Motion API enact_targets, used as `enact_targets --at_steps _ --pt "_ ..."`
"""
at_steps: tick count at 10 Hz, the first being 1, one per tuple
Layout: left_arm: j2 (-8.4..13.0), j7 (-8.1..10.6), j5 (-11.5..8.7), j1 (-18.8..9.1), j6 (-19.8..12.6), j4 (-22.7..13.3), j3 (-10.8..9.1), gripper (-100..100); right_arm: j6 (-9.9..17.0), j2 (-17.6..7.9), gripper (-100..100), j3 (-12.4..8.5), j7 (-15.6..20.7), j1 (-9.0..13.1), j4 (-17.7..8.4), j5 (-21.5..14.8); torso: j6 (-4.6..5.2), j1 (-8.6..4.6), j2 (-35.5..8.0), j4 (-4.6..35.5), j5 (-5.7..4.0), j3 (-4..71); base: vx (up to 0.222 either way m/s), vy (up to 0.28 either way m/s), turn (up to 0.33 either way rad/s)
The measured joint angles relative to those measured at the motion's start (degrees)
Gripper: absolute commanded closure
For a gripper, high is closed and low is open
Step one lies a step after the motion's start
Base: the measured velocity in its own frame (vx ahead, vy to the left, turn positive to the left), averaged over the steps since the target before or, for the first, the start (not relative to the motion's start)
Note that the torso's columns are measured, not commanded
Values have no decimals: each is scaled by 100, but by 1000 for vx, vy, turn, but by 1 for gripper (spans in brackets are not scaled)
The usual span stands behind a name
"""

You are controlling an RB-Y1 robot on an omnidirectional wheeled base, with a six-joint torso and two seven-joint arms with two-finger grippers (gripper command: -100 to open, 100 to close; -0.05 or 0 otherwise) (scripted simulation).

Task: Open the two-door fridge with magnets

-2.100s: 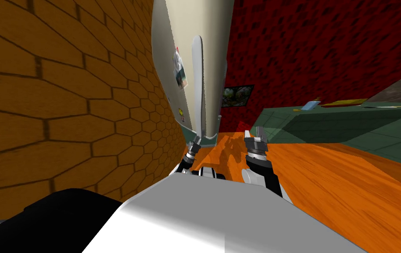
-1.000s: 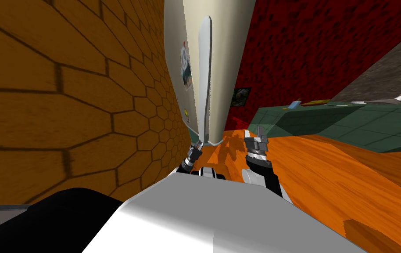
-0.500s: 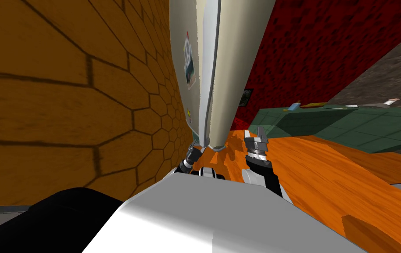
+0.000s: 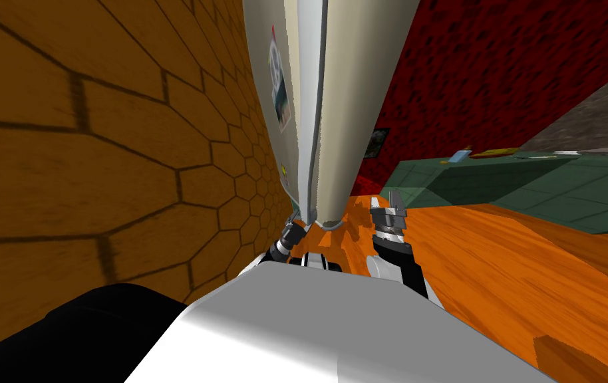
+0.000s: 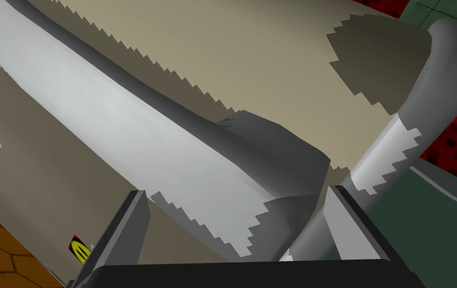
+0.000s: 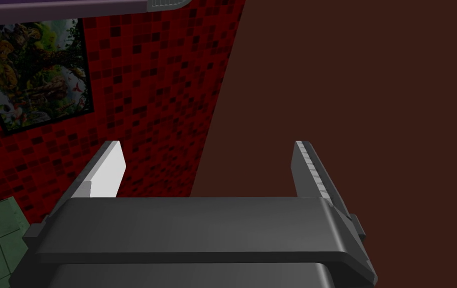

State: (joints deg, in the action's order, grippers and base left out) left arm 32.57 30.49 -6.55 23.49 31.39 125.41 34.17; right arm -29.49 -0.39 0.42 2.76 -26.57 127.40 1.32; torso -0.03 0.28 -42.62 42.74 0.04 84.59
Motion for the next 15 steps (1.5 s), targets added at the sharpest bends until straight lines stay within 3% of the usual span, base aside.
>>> enact_targets --at_steps 3,10,15 --pt "141 62 -51 40 -123 135 -56 -100 0 0 0 0 0 1 0 0 4 -27 11 12 -17 21 -1 -3 12" --pt "166 55 -53 48 -368 292 -48 -100 0 0 0 0 0 1 0 0 12 -35 4 32 -26 35 0 -3 9" --pt "206 41 -40 136 -330 353 -49 -100 0 0 0 0 0 1 0 0 7 -34 -8 31 -19 18 0 0 0"
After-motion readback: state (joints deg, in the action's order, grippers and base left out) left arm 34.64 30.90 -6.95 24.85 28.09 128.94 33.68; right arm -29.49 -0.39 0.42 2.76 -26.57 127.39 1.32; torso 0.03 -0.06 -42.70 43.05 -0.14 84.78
